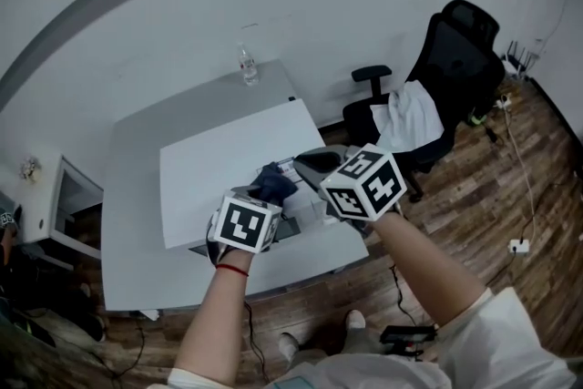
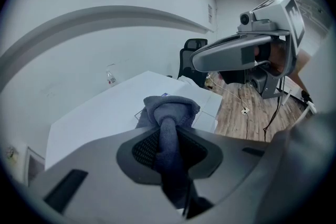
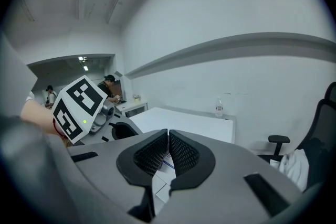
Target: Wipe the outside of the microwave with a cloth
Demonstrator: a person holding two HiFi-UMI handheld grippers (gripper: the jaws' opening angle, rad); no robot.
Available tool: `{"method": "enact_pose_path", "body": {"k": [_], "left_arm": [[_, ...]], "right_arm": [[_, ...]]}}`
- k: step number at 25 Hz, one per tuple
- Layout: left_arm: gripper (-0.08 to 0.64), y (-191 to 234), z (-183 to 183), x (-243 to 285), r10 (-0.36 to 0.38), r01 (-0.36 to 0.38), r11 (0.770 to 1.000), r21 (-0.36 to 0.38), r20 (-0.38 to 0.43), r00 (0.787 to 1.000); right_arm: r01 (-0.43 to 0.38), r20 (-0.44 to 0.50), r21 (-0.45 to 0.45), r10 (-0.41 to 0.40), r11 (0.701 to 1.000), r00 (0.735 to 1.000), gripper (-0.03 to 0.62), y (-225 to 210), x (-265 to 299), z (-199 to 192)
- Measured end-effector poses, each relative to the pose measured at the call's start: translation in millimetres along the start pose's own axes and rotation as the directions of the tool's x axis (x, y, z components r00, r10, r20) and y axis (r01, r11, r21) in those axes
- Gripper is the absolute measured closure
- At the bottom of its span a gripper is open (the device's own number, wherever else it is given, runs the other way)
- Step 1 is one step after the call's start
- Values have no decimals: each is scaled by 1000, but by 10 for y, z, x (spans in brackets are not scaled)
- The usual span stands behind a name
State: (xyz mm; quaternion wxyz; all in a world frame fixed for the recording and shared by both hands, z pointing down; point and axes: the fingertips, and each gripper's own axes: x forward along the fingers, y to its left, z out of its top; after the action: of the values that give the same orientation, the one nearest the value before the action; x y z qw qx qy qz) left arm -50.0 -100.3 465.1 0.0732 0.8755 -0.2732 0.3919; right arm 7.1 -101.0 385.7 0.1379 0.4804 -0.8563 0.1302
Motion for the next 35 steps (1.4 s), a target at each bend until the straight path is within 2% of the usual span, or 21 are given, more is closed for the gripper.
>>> {"method": "enact_pose_path", "body": {"k": [10,17,26,35], "left_arm": [[497,608,-417,-308,75,-76,995,-57,-28,997],[497,912,-636,-489,96,-99,990,-97,-28,995],[497,1334,-1003,-731,142,-146,979,-145,-38,989],[497,1676,-1224,-893,198,-206,962,-180,-60,978]], "right_arm": [[-16,2,9,16,1000,1000,558,227,217,57],[-33,8,8,33,999,999,558,388,377,140],[-54,14,12,54,998,998,558,573,551,164],[-68,14,8,68,998,998,558,648,672,199]]}}
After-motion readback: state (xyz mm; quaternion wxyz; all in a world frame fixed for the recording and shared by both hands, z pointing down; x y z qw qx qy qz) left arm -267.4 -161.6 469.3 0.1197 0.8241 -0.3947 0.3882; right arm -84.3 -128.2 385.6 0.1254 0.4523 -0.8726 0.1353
